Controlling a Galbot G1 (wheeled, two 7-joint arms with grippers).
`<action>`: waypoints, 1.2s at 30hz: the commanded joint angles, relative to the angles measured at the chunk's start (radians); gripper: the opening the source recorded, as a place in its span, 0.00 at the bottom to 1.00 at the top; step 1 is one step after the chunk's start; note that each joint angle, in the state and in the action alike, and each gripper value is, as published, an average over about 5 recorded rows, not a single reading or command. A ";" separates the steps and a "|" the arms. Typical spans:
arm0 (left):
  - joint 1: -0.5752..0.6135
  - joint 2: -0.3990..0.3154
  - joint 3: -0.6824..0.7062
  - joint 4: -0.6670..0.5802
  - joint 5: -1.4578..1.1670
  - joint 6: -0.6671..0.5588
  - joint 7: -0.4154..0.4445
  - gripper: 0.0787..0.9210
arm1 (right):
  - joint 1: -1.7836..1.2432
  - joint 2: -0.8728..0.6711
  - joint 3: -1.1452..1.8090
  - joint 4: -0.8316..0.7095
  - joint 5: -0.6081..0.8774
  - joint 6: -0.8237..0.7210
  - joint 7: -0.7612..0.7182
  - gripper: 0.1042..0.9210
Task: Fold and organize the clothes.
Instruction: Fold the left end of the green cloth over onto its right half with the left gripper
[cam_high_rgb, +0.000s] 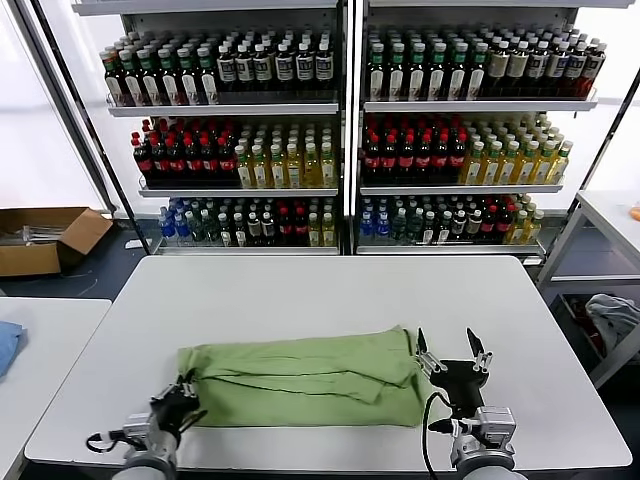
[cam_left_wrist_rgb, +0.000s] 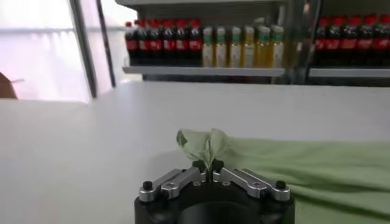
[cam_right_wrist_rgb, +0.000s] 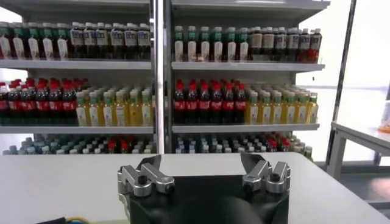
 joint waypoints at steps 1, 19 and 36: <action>-0.003 0.395 -0.450 0.066 -0.092 -0.002 0.018 0.03 | 0.013 0.002 -0.017 -0.001 0.000 -0.002 0.002 0.88; -0.043 0.159 -0.025 -0.163 -0.025 0.081 -0.027 0.03 | -0.031 0.012 0.007 0.016 -0.008 0.009 0.004 0.88; -0.092 -0.021 0.271 -0.117 0.181 0.105 -0.024 0.03 | -0.086 0.029 0.027 0.033 -0.030 0.018 0.005 0.88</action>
